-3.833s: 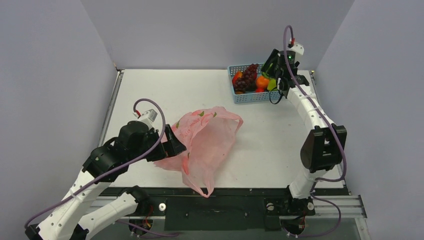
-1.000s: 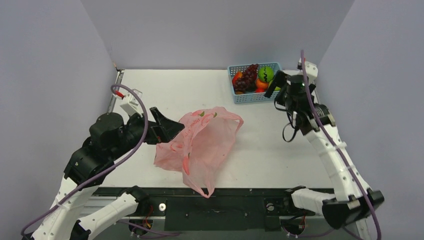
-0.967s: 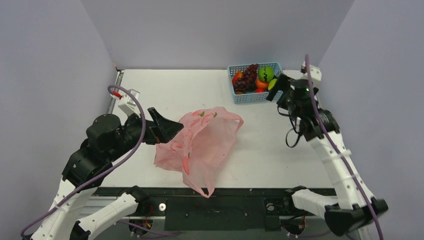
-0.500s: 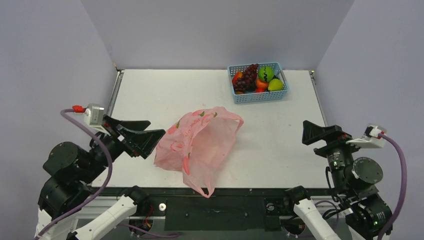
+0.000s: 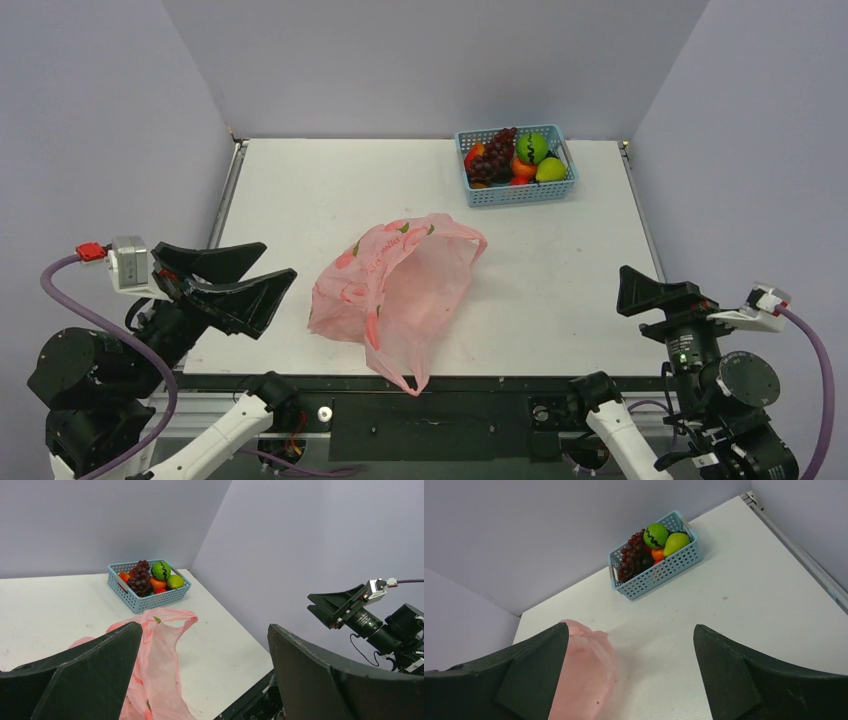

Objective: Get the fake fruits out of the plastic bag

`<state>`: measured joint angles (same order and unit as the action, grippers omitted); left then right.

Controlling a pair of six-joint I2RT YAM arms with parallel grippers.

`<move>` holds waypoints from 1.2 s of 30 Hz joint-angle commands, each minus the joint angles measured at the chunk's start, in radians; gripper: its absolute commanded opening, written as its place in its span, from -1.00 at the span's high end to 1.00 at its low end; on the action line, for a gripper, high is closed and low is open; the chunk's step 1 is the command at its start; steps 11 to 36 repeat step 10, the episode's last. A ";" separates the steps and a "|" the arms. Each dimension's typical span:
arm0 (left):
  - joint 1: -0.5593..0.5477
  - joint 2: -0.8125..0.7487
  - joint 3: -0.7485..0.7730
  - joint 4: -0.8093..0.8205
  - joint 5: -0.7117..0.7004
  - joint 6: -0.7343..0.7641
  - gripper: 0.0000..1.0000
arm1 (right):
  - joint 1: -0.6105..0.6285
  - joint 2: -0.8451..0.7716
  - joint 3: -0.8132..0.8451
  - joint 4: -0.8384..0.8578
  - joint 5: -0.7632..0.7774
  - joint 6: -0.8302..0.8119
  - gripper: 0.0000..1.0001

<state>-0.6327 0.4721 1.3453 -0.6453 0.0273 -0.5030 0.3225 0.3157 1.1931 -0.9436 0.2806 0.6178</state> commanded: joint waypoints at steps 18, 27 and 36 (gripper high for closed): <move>0.004 -0.025 0.014 0.022 0.003 0.015 -0.94 | 0.000 -0.088 0.024 0.001 0.083 -0.022 -0.81; 0.004 -0.025 0.014 0.022 0.003 0.015 -0.94 | 0.000 -0.088 0.024 0.001 0.083 -0.022 -0.81; 0.004 -0.025 0.014 0.022 0.003 0.015 -0.94 | 0.000 -0.088 0.024 0.001 0.083 -0.022 -0.81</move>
